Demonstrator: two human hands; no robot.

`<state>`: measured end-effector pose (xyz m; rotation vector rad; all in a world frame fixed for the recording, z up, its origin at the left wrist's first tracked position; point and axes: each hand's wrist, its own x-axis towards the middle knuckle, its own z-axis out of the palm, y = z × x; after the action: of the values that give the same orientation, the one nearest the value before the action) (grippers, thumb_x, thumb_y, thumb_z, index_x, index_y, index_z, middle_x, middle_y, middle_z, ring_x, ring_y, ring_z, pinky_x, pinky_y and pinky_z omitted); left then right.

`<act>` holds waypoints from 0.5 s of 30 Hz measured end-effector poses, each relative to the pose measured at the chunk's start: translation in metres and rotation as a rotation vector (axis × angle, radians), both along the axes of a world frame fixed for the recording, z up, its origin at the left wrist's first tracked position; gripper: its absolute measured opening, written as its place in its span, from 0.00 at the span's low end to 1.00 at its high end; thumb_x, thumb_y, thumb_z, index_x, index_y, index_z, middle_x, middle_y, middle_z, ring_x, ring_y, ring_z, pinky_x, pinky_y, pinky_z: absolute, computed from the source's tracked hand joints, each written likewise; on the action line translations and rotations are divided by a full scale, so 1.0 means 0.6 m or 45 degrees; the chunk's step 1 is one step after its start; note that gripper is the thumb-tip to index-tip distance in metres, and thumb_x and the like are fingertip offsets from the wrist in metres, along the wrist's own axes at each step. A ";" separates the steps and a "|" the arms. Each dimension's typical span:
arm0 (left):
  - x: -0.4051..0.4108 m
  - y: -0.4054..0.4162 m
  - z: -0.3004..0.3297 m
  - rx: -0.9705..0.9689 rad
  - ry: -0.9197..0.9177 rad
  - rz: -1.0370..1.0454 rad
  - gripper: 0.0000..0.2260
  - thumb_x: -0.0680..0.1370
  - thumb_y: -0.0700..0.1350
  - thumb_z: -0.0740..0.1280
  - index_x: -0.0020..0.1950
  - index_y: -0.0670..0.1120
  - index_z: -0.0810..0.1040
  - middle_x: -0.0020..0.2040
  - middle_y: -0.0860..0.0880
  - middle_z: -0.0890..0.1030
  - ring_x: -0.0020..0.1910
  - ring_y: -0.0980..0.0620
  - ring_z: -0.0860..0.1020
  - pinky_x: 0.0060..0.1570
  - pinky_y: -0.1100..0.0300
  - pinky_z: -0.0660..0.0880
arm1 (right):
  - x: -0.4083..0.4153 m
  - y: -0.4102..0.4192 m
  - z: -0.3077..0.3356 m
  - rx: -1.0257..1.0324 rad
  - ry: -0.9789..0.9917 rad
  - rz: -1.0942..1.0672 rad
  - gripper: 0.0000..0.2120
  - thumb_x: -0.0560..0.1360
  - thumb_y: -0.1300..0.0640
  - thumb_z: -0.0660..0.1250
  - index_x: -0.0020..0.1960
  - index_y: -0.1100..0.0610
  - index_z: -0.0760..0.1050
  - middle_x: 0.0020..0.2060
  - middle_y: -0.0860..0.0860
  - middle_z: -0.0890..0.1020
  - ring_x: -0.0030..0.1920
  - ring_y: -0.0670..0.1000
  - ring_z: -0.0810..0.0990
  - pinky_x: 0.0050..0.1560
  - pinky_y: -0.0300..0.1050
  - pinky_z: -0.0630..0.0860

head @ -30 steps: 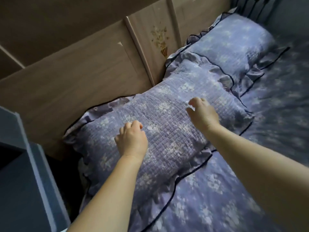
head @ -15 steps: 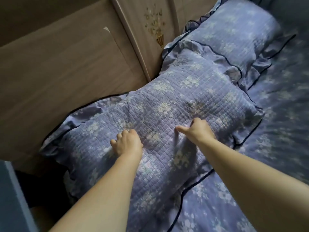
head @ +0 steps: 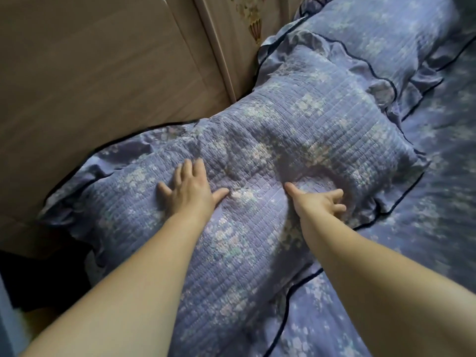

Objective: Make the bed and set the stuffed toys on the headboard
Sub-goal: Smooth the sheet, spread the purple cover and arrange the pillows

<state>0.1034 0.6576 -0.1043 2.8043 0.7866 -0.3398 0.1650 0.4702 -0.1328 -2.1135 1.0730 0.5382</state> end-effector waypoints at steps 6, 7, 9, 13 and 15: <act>0.050 0.013 -0.023 0.217 0.114 -0.022 0.11 0.80 0.43 0.60 0.61 0.44 0.74 0.61 0.42 0.77 0.62 0.41 0.72 0.62 0.49 0.62 | -0.003 -0.002 -0.023 0.026 -0.122 0.010 0.44 0.71 0.44 0.71 0.75 0.53 0.46 0.70 0.62 0.60 0.66 0.66 0.66 0.64 0.58 0.66; 0.048 0.017 -0.023 0.201 0.104 -0.057 0.10 0.80 0.41 0.59 0.59 0.44 0.74 0.60 0.41 0.77 0.61 0.40 0.73 0.61 0.49 0.64 | -0.008 -0.006 -0.022 0.019 -0.165 0.038 0.42 0.73 0.45 0.69 0.76 0.53 0.46 0.70 0.61 0.60 0.65 0.66 0.67 0.64 0.58 0.66; 0.038 0.022 -0.013 0.110 0.009 -0.060 0.09 0.80 0.40 0.57 0.58 0.41 0.73 0.59 0.38 0.76 0.59 0.36 0.73 0.55 0.48 0.69 | -0.018 -0.010 -0.013 0.043 -0.299 0.076 0.35 0.77 0.50 0.65 0.76 0.53 0.48 0.70 0.60 0.62 0.64 0.64 0.70 0.63 0.56 0.66; 0.005 0.013 0.052 -0.094 -0.302 0.141 0.08 0.80 0.42 0.57 0.54 0.40 0.72 0.56 0.35 0.76 0.54 0.36 0.73 0.44 0.52 0.65 | -0.028 0.002 0.028 0.101 -0.574 0.135 0.25 0.80 0.57 0.59 0.75 0.56 0.55 0.70 0.59 0.65 0.66 0.61 0.70 0.63 0.51 0.65; -0.011 0.006 0.090 -0.160 -0.460 0.240 0.07 0.79 0.42 0.58 0.50 0.41 0.73 0.54 0.36 0.77 0.51 0.37 0.73 0.42 0.54 0.62 | -0.027 0.017 0.053 0.160 -0.682 0.153 0.25 0.80 0.58 0.58 0.75 0.57 0.56 0.70 0.59 0.65 0.65 0.61 0.70 0.63 0.51 0.67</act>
<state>0.0967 0.6611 -0.0503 2.5415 0.8953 0.1410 0.1485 0.4806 -0.1009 -2.0496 0.5955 0.0734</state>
